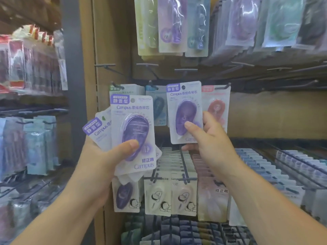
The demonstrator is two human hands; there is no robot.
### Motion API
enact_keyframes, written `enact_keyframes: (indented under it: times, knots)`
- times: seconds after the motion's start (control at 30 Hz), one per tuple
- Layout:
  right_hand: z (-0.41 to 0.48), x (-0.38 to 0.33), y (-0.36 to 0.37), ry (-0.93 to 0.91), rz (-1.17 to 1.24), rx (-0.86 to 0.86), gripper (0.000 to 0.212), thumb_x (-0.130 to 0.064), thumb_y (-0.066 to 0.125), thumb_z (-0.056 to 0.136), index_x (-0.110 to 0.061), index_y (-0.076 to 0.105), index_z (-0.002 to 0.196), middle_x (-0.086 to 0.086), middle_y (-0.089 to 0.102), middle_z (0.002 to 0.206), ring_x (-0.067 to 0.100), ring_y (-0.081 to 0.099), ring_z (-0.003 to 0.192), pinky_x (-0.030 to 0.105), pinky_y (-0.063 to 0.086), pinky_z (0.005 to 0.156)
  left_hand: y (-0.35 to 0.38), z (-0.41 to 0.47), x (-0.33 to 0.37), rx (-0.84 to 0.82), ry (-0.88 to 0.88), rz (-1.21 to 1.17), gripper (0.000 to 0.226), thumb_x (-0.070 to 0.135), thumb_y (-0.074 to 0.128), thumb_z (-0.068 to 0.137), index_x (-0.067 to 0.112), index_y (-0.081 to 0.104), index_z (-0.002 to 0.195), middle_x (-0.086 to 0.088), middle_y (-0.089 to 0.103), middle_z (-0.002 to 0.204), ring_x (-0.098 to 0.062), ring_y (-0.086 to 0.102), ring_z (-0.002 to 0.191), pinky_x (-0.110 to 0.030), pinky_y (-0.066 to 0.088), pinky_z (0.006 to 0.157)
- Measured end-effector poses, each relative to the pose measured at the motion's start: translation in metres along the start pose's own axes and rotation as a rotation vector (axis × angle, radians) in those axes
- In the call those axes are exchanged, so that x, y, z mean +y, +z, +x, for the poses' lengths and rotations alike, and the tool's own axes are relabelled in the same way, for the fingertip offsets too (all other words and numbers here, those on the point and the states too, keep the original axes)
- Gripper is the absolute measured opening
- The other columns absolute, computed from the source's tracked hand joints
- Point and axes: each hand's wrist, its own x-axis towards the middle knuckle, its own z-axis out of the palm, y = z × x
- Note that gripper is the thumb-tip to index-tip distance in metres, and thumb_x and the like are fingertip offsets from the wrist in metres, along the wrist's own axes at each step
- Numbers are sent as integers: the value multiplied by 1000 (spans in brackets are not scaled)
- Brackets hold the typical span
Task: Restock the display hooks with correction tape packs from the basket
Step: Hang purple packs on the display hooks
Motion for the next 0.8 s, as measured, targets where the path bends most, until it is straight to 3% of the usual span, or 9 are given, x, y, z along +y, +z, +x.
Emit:
enact_keyframes:
  times: [0.13,0.27,0.37,0.47,0.6,0.7,0.8]
  knots:
    - [-2,-1,4,37,-27,43,17,-21,55,105,-24,60,121,-2,73,111,17,73,87,35,58,58,-8,11,-3,-23,-15,-27,54,11,69,71,2,61,124,-6,73,75,-15,67,47,-17,41,35]
    - [15,0,10,194,-116,73,19,-34,53,106,-25,58,122,6,73,105,19,69,69,33,56,55,-12,17,-8,-51,-23,-53,55,10,69,71,0,63,125,-12,74,83,-16,69,51,-16,46,39]
    - [46,4,15,307,-275,103,29,-43,50,105,-24,53,127,6,67,110,20,72,70,29,57,54,-16,20,-12,-49,-11,-50,57,11,71,71,5,64,128,-13,76,92,-19,73,59,-18,49,41]
    - [70,9,19,389,-365,109,42,-48,47,105,-22,46,137,0,58,101,22,72,72,29,57,53,-19,19,-14,-47,-7,-61,62,11,71,72,6,61,132,-10,77,96,-19,76,66,-20,52,46]
    - [75,10,22,464,-444,129,47,-49,45,105,-16,45,138,10,62,101,24,73,69,30,59,53,-24,16,-13,-38,-16,-37,56,14,71,71,5,62,125,-8,75,79,-19,69,49,-19,43,35]
    - [63,6,16,415,-634,98,44,-54,47,102,-16,51,124,7,63,100,23,73,69,36,61,57,-25,16,-14,-59,-25,-8,50,17,75,70,6,64,117,-11,73,72,-21,63,42,-19,37,33]
    - [39,-7,5,180,-1138,45,44,-62,47,100,-20,58,102,1,64,90,16,59,73,30,44,57,-21,16,-14,-66,-23,-21,46,17,77,68,10,67,113,-11,75,77,-23,68,48,-22,43,35]
